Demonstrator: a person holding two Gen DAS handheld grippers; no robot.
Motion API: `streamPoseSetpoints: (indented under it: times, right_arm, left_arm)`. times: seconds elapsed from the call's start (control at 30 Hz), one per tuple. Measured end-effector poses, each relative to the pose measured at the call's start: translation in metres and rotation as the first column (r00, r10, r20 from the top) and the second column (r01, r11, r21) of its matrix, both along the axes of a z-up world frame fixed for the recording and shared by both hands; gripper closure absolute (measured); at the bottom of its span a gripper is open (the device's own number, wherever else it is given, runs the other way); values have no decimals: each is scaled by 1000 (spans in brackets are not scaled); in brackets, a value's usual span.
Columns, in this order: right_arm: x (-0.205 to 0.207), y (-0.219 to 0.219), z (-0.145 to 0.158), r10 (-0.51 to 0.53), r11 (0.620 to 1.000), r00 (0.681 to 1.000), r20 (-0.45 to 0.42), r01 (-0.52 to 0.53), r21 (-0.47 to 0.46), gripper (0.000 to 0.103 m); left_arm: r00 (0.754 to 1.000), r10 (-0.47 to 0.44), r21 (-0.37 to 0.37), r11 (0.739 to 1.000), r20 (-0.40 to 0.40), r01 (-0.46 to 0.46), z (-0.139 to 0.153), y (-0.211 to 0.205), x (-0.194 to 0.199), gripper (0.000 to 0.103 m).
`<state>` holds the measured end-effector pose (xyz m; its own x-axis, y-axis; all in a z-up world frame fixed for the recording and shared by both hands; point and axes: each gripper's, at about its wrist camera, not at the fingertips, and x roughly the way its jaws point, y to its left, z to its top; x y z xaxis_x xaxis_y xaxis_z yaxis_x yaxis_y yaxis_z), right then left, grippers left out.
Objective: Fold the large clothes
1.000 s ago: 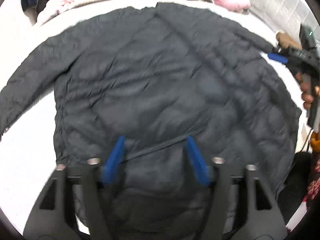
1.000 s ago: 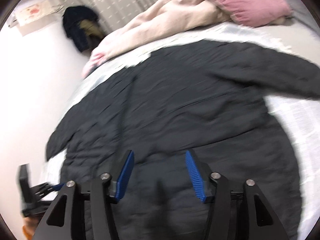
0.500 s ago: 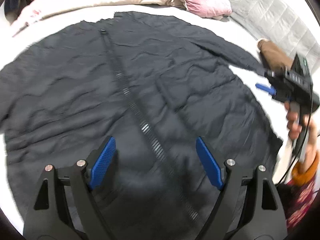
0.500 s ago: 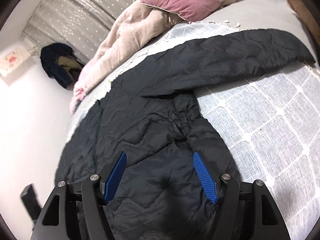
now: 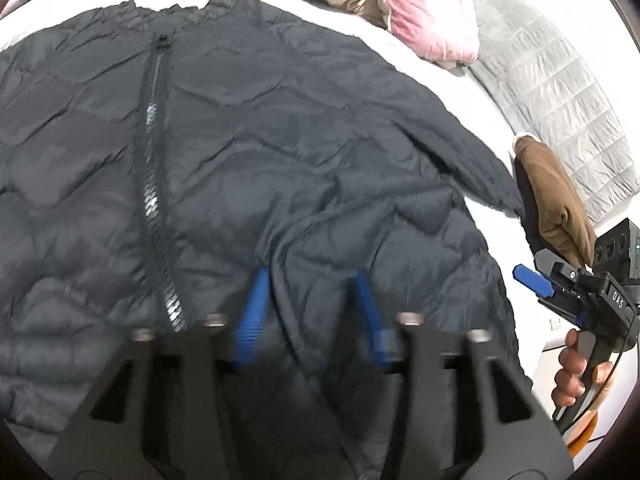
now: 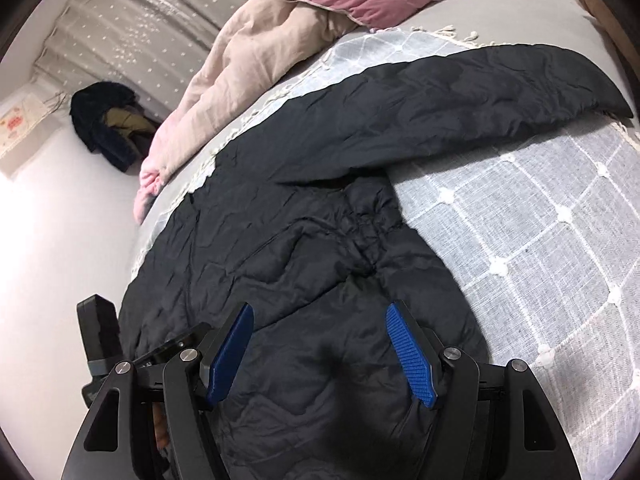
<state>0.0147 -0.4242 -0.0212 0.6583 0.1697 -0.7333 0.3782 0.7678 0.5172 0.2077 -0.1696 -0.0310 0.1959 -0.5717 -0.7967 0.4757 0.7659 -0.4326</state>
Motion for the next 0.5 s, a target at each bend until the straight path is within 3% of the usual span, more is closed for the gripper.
streamPoseSetpoints:
  times: [0.03,0.13,0.23,0.3,0.37,0.5]
  right_arm:
    - [0,0,1,-5,1000,1000,2,5,2,33]
    - [2,0,3,1,1000,1000,11,-1,-2,33]
    - [0,-1,7,-3,1000,1000,18,4,-25,33]
    - [-3,-3,11,-18,999,999,27,19,-41,33]
    - [-5,-5,12,-25,999,999,35,27,-46,33]
    - [-4,-1,14,-20,998,999,37,22,-52,33]
  left_arm:
    - [1000,-9,-22,1000,17,10,3,-2,-2,93]
    - [995,-47,-51,997,92,52,17,-6,-17,97]
    - [961,-168,-36,983,219,180,36,-10,-50,96]
    - [925,-257,13,964,280,264,42,-11,-71,96]
    - [880,-363,108,932,308,346,39,-14,-96,96]
    - [818,-522,319,839,240,441,6,-22,-125,96]
